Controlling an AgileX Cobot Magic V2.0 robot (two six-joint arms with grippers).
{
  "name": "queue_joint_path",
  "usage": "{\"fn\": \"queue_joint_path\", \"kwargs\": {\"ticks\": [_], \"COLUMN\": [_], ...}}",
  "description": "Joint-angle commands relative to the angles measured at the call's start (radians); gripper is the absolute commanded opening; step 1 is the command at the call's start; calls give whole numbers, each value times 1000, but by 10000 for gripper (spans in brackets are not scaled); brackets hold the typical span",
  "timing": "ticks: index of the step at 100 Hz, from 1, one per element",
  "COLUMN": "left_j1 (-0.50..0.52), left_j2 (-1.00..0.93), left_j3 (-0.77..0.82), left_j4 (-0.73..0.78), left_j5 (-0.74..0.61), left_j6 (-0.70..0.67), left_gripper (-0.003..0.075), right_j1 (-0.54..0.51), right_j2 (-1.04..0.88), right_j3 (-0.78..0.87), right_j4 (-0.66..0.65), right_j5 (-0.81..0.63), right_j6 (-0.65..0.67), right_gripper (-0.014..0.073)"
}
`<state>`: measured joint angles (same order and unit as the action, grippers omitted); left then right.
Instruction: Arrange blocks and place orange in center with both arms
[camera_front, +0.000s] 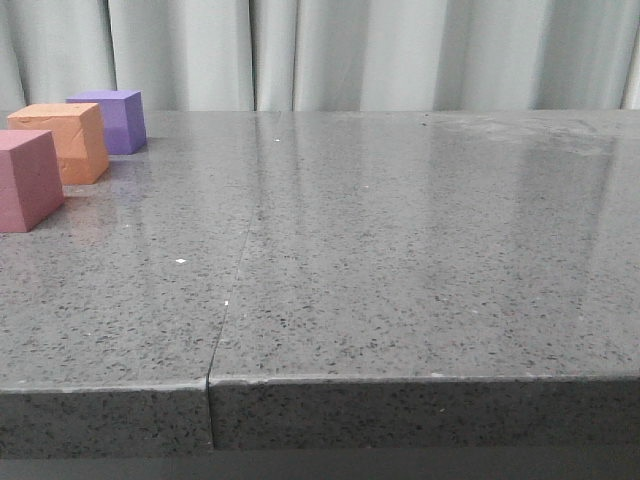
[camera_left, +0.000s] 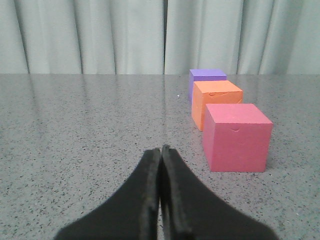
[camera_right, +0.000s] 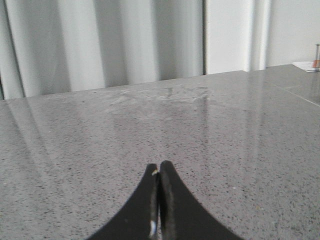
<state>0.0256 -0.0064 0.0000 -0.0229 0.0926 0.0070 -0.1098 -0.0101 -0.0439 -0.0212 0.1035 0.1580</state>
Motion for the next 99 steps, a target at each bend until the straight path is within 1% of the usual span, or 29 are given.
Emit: {"fn": "queue_joint_path", "kwargs": {"ticks": [1,5,10,99], "left_j1": [-9,-9,-9,-9], "left_j2": [-28,-28,-28,-28], "left_j3": [40,40,40,40], "left_j4": [-6,-6,-6,-6], "left_j5": [-85,-85,-85,-85], "left_j6": [-7,-7,-7,-7], "left_gripper": [-20,-20,-20,-20], "right_j1": [-14,-11,-9,-10], "right_j2": [-23,-23,-23,-24], "right_j3": [31,57,55,55], "right_j4": [2,2,-1,-2], "right_j5": [-153,-189,-162,-167], "right_j6": [-4,3,3,3], "right_gripper": [-18,-18,-18,-18]}}
